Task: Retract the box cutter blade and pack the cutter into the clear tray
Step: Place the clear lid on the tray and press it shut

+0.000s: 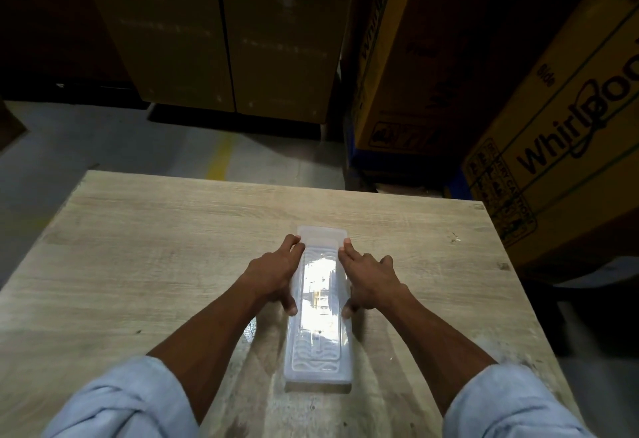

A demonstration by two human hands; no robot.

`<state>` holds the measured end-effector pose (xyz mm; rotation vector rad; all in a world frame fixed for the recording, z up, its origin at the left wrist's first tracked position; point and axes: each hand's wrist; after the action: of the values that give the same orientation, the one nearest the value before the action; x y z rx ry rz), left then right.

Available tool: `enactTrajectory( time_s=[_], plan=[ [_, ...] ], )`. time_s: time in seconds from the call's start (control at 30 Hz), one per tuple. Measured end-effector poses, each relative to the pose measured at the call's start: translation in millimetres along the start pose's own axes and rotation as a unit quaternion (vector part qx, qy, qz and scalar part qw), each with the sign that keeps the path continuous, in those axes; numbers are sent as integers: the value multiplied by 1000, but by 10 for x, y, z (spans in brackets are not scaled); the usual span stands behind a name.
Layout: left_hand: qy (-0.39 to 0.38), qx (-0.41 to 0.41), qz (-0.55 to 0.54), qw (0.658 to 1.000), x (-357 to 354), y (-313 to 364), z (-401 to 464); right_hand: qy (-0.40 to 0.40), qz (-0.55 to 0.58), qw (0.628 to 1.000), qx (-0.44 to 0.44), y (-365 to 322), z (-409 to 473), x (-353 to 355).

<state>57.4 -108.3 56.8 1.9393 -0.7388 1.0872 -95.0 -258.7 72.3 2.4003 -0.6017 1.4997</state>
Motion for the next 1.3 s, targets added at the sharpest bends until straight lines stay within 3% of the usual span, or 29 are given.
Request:
enactTrajectory(
  time_s=[0.67,0.8,1.3],
  plan=[
    [-7,-22,36,999,-7,74,-88,29,-8,999,-20,-85,-137,-8],
    [-42,-21,60,997,-5,57,-161,29,-2,999,-20,-90,-171,8],
    [-28,0,4,1000,-145,0,-327,68,14,997,-28,-103,-232,-61]
  ],
)
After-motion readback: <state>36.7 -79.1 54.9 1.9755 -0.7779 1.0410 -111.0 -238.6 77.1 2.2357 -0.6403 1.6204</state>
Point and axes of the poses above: each hand's wrist, its own z-axis towards the middle knuckle, its own x-axis out of the back of the hand, y = z × x, and after that the axes turned 5 degrees about y, right-handed
